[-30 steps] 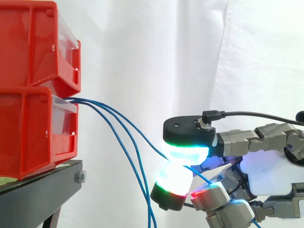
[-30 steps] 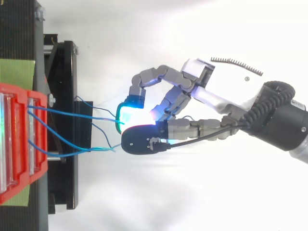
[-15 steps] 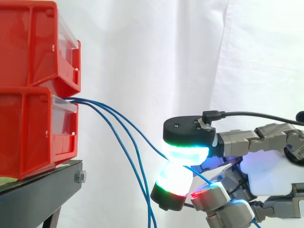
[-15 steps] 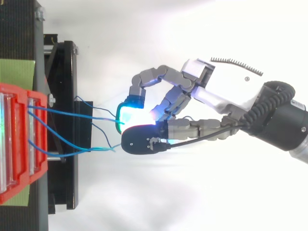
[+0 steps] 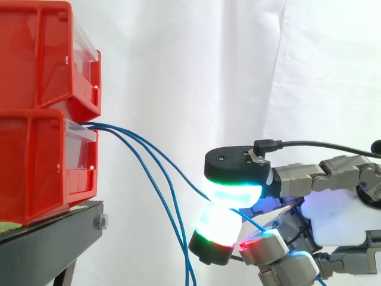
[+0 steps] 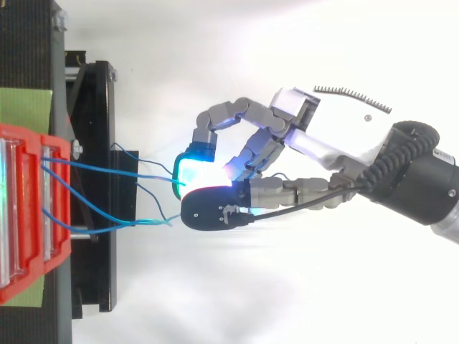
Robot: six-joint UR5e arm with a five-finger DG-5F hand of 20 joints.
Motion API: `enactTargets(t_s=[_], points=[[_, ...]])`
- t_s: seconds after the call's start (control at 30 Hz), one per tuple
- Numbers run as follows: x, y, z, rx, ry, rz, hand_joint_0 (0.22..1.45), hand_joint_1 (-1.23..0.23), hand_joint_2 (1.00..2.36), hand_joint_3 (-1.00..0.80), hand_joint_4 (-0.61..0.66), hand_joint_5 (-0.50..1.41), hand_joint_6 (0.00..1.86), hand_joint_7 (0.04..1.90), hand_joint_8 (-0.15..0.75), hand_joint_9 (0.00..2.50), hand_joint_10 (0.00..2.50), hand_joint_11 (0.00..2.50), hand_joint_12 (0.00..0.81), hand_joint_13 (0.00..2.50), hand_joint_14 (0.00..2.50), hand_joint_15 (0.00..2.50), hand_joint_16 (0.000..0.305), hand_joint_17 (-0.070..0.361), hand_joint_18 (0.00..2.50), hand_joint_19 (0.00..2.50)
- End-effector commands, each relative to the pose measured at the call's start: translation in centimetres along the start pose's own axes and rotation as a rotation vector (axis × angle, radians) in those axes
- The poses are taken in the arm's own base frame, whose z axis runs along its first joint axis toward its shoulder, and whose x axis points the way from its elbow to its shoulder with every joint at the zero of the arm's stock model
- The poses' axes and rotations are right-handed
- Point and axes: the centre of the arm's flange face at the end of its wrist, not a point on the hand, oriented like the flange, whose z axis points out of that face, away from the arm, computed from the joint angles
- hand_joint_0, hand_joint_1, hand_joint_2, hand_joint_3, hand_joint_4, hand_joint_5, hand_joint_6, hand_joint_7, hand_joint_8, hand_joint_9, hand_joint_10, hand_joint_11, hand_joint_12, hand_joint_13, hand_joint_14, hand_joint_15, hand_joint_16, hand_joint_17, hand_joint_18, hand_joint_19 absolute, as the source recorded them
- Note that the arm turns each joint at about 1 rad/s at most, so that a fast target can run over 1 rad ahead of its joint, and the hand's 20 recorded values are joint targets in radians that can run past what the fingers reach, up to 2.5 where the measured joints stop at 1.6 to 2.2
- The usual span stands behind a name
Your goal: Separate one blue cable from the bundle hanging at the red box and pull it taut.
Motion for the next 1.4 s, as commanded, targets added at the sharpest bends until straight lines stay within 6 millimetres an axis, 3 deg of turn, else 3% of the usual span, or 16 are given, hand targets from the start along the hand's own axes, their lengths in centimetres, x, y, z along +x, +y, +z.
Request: enactTargets(t_s=[0.0, 1.37], points=[[0.07, 0.06, -0.04, -0.001, 0.002, 0.0, 0.63, -0.72, 1.02, 0.06, 0.07, -0.2, 0.91, 1.14, 0.404, 1.27, 0.01, 1.34, 0.41, 1.36, 0.02, 1.43, 0.05, 0.113, 0.99, 0.65], [-0.01, 0.12, 0.03, -0.002, 0.0, 0.001, 0.63, -0.73, 1.02, 0.05, 0.06, -0.2, 0.91, 1.14, 0.411, 1.29, 0.01, 1.35, 0.4, 1.38, 0.02, 1.42, 0.053, 0.119, 1.0, 0.66]])
